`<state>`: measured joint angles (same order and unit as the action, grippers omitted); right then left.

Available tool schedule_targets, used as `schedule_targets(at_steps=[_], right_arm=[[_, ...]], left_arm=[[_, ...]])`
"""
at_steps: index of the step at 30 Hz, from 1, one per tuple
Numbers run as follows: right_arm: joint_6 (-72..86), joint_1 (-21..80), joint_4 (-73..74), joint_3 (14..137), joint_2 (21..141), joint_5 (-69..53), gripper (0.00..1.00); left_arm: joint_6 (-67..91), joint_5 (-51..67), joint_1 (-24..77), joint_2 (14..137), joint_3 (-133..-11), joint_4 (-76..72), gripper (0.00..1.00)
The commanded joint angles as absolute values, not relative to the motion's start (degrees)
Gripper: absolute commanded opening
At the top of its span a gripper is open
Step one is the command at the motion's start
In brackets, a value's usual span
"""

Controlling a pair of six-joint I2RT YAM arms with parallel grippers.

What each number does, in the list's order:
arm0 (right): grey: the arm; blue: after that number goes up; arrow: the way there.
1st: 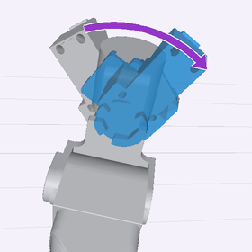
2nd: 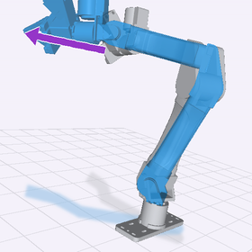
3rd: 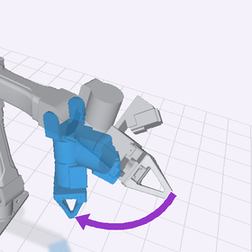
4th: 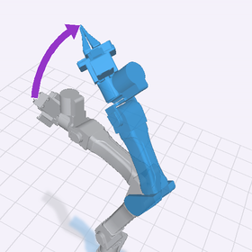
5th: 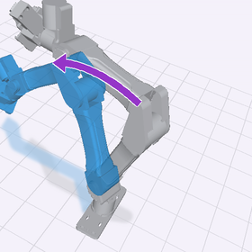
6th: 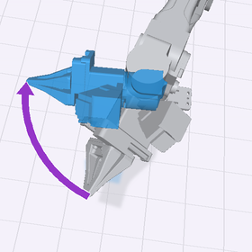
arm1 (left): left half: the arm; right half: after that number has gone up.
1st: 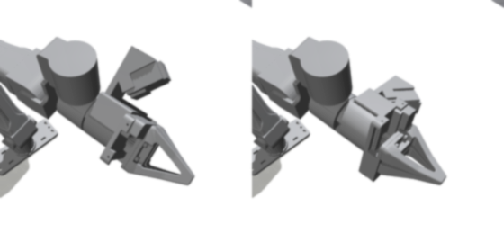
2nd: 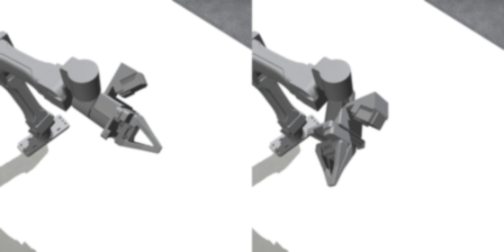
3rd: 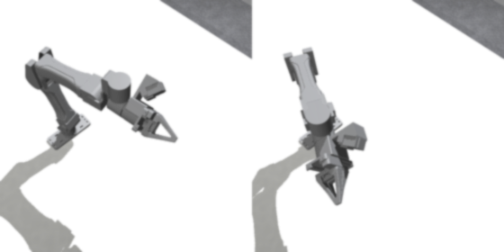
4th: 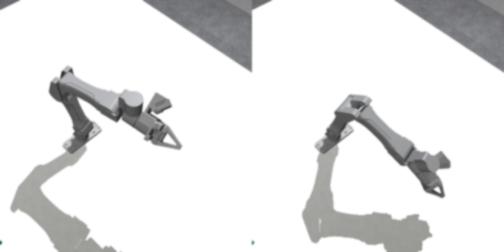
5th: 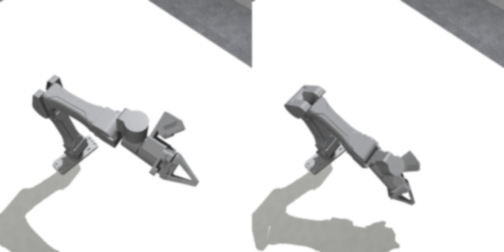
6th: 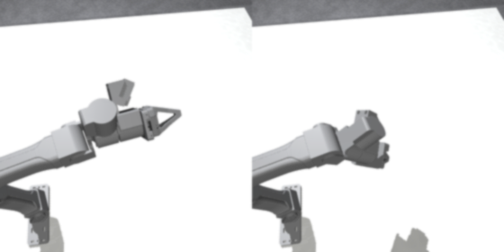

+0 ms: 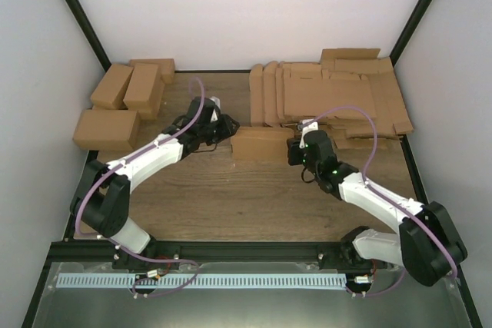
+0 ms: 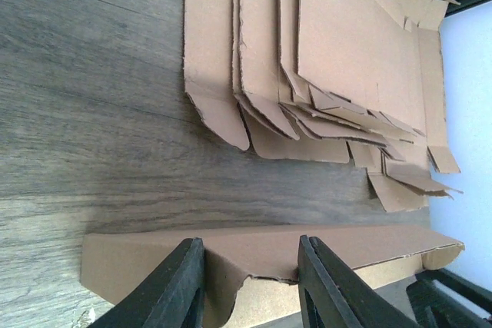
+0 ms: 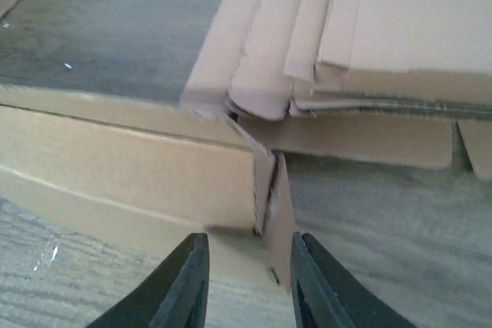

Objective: Fold the paper box

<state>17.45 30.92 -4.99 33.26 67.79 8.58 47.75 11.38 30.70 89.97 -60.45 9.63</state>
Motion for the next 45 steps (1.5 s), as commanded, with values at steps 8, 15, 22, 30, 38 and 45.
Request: schedule_targets(at_steps=[8, 15, 22, 30, 38, 45], right_arm=[[21.8, 30.8, 9.5, 39.1, 62.3, 7.0, 0.58], [32.7, 27.2, 18.2, 48.9, 66.1, 4.8, 0.74], [40.9, 26.1, 20.6, 55.0, 74.6, 4.0, 0.71], [43.6, 26.1, 18.8, 56.1, 78.8, 3.1, 0.64], [40.0, 25.3, 20.1, 60.8, 79.6, 4.0, 0.66], [37.7, 25.0, 22.7, 66.1, 84.5, 4.4, 0.60]], left_arm=[[45.3, 6.6, 31.6, 91.0, -57.8, 19.0, 0.33], [44.3, 5.4, 31.9, 90.4, -59.4, 20.6, 0.34], [44.2, 5.7, 31.9, 90.5, -60.1, 21.0, 0.35], [43.8, 5.6, 31.9, 90.9, -61.0, 21.6, 0.36], [43.0, 6.0, 31.9, 91.9, -62.7, 22.3, 0.36], [42.5, 6.2, 32.0, 92.1, -63.7, 23.0, 0.36]])
